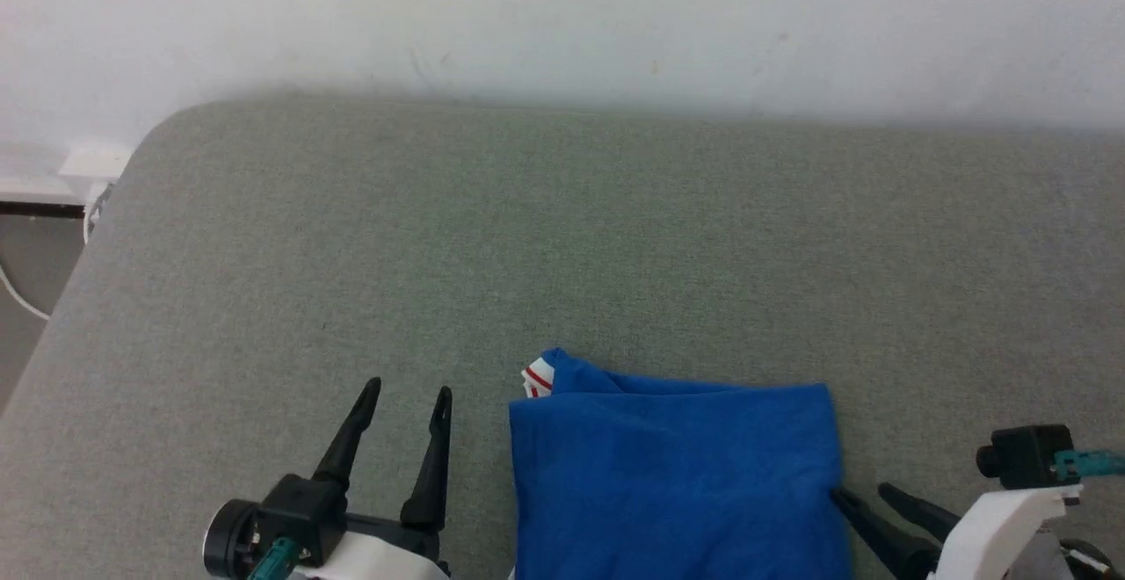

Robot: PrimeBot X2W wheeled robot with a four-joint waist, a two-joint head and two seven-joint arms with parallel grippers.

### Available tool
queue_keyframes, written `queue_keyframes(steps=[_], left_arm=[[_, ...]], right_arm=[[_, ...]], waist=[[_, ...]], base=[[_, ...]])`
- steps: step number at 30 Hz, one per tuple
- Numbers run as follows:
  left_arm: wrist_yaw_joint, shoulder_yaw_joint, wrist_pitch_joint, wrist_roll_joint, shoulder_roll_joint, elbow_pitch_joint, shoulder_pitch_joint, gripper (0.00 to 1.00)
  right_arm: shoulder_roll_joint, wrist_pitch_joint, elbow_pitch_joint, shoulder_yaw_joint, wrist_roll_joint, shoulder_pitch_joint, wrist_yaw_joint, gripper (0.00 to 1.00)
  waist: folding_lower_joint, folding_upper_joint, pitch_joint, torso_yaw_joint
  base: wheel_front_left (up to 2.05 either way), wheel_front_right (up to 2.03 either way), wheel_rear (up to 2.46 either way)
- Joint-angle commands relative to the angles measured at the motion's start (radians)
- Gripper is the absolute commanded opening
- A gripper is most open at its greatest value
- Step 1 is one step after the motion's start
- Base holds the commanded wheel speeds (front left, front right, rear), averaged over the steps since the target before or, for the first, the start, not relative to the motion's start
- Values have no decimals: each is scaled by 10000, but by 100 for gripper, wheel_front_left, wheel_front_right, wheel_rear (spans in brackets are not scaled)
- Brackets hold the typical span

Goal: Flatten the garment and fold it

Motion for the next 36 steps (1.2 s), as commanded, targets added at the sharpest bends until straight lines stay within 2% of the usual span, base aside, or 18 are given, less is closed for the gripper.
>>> queue_keyframes(steps=[1,5,8,19,20,21,22,26,30,33,36], left_arm=[[-65,-43,-47,46,-22,60,-177,100],[-65,-160,-47,71,-5,139,-340,100],[-65,-245,-47,154,46,171,-405,100],[-65,-380,-47,135,39,272,-540,100],[-65,-393,-47,135,37,283,-549,100],[-65,-413,-47,137,34,295,-558,100],[-65,-432,-47,139,32,304,-566,100],[-65,-470,-47,144,26,321,-530,100],[-65,-798,-47,208,98,331,-558,100],[-65,-891,-47,178,87,283,-558,100],[-65,-940,-47,167,70,213,-481,100]], right_arm=[[37,96,139,55,131,-279,-7,100],[188,444,830,288,394,-752,-7,100],[119,673,1475,530,83,-1015,-7,100],[751,973,3181,1600,17,-1637,-7,100],[777,949,3257,1723,54,-1690,-7,70],[780,871,3313,1823,64,-1750,-7,31],[757,770,3358,1924,53,-1807,-7,0],[499,128,3422,2259,-192,-2097,-7,0],[-70,-711,3301,2548,-1069,-2547,-7,0],[-381,-967,3155,2778,-1762,-2939,-7,0],[-873,-949,2832,3241,-2886,-3561,-7,0]], waist=[[-1,0,209,229],[-1,0,396,484],[-1,0,478,648],[-1,0,615,1007],[-1,0,613,1028],[-1,0,606,1047],[-1,0,591,1060],[-1,0,444,1013],[-1,0,287,814],[-1,0,149,472],[-1,0,98,-212]], base=[[0,0,0],[0,0,0],[0,0,0],[0,0,0],[0,0,0],[0,0,0],[0,0,0],[0,0,0],[0,0,0],[0,0,0],[0,0,0]])
